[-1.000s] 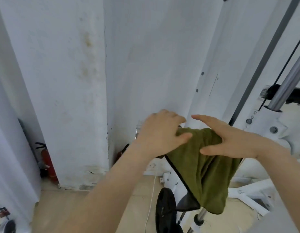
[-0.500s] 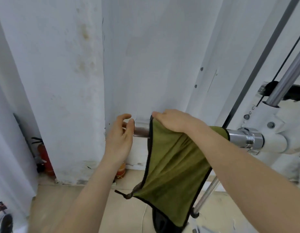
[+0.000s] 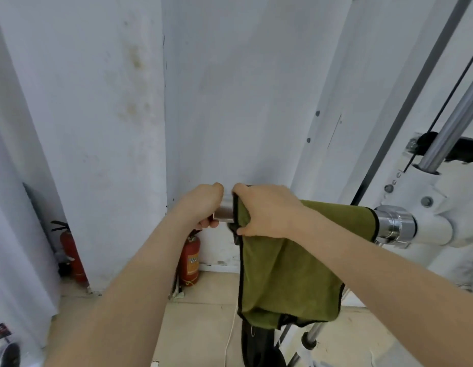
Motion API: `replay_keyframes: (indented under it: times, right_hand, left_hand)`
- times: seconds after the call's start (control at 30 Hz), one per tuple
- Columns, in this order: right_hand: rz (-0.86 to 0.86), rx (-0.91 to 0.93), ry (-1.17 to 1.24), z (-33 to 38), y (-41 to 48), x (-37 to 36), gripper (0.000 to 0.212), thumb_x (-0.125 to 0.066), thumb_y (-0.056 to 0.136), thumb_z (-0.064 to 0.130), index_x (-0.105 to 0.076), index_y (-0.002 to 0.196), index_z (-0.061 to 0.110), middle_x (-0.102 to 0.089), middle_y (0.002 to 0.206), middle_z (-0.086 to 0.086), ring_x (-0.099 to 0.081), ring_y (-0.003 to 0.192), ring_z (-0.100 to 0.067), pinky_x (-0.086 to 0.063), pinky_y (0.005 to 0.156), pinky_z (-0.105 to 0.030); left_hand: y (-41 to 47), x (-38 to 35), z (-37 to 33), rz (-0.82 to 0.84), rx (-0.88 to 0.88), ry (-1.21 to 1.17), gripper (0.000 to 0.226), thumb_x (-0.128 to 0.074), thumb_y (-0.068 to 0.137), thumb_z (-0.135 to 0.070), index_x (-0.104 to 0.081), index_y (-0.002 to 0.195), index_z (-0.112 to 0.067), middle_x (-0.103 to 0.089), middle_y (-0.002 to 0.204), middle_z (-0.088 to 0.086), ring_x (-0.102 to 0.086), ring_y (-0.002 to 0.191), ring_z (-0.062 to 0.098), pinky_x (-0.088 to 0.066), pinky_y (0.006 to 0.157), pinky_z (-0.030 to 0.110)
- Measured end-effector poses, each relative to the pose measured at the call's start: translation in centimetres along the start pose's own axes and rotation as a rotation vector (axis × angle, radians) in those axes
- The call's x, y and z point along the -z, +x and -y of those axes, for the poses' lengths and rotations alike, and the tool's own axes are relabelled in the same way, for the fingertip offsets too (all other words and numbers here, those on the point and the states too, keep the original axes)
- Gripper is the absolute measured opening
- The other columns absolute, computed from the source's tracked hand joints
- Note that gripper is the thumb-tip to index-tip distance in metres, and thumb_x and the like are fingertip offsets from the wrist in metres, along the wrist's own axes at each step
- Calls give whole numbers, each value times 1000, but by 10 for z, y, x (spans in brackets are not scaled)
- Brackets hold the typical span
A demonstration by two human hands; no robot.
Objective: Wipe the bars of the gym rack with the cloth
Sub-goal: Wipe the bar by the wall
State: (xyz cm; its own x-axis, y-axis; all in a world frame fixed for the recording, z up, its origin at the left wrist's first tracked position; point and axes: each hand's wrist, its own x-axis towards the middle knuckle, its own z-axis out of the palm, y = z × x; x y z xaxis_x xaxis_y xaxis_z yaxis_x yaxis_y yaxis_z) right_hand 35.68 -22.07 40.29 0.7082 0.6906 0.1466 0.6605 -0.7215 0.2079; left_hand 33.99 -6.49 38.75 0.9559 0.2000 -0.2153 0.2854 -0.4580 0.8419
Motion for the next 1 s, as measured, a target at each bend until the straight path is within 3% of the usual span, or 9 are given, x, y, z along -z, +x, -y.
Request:
replay_keyframes:
  times: [0.13, 0.23, 0.33, 0.47, 0.6, 0.7, 0.87, 0.93, 1.0]
  right_hand:
    - [-128, -160, -47, -30, -34, -13, 41, -62, 75, 46, -50, 108, 23, -59, 86, 6, -59, 72, -16, -53, 64, -35]
    - [225, -342, 116, -58, -40, 2, 50, -71, 66, 52, -57, 106, 26, -60, 87, 8, -59, 80, -14, -55, 73, -35]
    - [476, -289, 306, -48, -14, 17, 55, -81, 63, 47, -58, 106, 22, -63, 95, 3, -61, 85, -15, -55, 80, -37]
    - [163, -155, 123, 23, 26, 10, 41, -73, 66, 43, -54, 97, 25, -57, 79, 8, -56, 71, -16, -44, 57, -29]
    - [-238, -82, -73, 26, 2, -14, 33, -62, 79, 36, -49, 104, 19, -59, 90, 2, -54, 72, -21, -32, 58, -31]
    - [-120, -213, 28, -26, -33, -13, 42, -64, 75, 49, -52, 106, 24, -59, 88, 6, -58, 77, -16, -43, 62, -30]
    - [329, -363, 172, -74, -51, 4, 55, -72, 66, 55, -54, 109, 27, -58, 93, 8, -57, 87, -15, -53, 76, -36]
    - [255, -309, 111, -57, -38, 0, 51, -72, 66, 48, -54, 107, 25, -59, 92, 6, -59, 85, -17, -54, 73, -36]
    - [-32, -244, -5, -27, -24, -13, 41, -68, 69, 39, -53, 104, 23, -61, 89, 5, -60, 81, -21, -47, 67, -32]
  left_hand:
    - [3, -1, 6, -56, -81, -12, 39, -31, 96, -47, -46, 80, -15, -59, 66, 11, -46, 39, 14, -34, 42, 21]
    - [-2, -17, 27, -115, -388, -240, 35, -42, 97, -50, -57, 75, -28, -57, 80, 2, -56, 67, 16, -44, 59, 30]
    - [-8, -15, 46, 65, -484, -457, 13, -59, 92, -33, -70, 98, -31, -64, 107, 0, -58, 101, 23, -52, 87, 38]
    - [-19, -4, 32, -18, -320, -678, 22, -66, 86, -29, -68, 103, -15, -67, 105, 9, -65, 92, 26, -55, 81, 38]
    - [-20, -3, 19, -249, -195, 99, 62, -26, 95, -62, -60, 78, -14, -67, 61, 3, -61, 58, 19, -46, 62, 31]
    - [-19, 1, 25, -219, -270, 94, 63, -32, 94, -63, -57, 68, -11, -62, 57, 4, -54, 55, 19, -40, 61, 30]
    - [-23, 3, 50, 208, -383, -388, 22, -53, 95, -37, -62, 112, -24, -61, 105, 5, -59, 91, 15, -48, 82, 27]
    - [-25, 4, 50, 210, -451, -415, 16, -57, 96, -19, -62, 108, -28, -60, 113, -1, -57, 102, 19, -45, 92, 33]
    - [-28, 3, 32, 54, -465, -295, 15, -58, 91, -24, -65, 101, -32, -65, 108, -10, -59, 98, 16, -43, 89, 32]
